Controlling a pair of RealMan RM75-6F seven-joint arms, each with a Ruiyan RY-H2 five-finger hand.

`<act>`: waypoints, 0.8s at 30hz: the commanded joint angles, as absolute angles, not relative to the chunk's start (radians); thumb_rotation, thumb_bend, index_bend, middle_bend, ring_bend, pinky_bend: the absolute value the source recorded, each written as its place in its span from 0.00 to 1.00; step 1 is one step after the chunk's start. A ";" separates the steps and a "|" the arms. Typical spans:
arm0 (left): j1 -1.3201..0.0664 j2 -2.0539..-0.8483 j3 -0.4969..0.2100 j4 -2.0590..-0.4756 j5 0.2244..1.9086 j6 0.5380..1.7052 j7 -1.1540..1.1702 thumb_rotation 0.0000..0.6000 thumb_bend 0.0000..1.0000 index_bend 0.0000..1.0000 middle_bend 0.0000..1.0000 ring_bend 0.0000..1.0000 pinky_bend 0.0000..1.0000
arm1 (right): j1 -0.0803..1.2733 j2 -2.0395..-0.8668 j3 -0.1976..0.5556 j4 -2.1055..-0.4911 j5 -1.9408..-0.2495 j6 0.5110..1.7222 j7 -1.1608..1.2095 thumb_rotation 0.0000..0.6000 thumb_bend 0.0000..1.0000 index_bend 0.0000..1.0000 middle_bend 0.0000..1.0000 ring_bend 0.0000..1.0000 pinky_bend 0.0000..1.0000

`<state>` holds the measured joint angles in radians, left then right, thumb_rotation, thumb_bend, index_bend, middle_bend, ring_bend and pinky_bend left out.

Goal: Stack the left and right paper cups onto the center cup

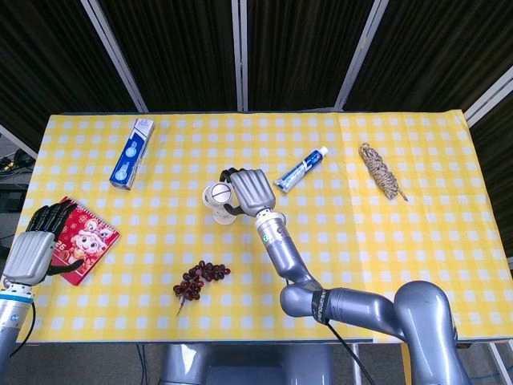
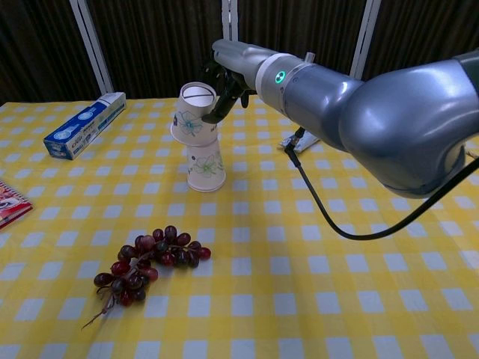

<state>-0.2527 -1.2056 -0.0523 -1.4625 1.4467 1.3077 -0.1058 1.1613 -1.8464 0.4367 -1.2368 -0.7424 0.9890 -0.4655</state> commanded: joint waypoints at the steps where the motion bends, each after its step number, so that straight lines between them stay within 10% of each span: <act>1: -0.254 -1.206 -0.053 -1.461 1.444 1.304 -0.106 1.00 0.11 0.03 0.00 0.00 0.00 | 1.160 -1.845 0.439 -1.242 -0.743 0.991 -0.468 1.00 0.17 0.42 0.38 0.42 0.54; 24: -0.254 -1.203 -0.055 -1.461 1.440 1.297 -0.115 1.00 0.11 0.03 0.00 0.00 0.00 | 1.186 -1.783 0.421 -1.393 -0.611 1.081 -0.747 1.00 0.17 0.42 0.35 0.42 0.54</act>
<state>-0.2542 -1.2030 -0.0553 -1.4608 1.4396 1.2970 -0.1148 1.1830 -1.7862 0.4262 -1.3882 -0.6201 1.0766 -0.7353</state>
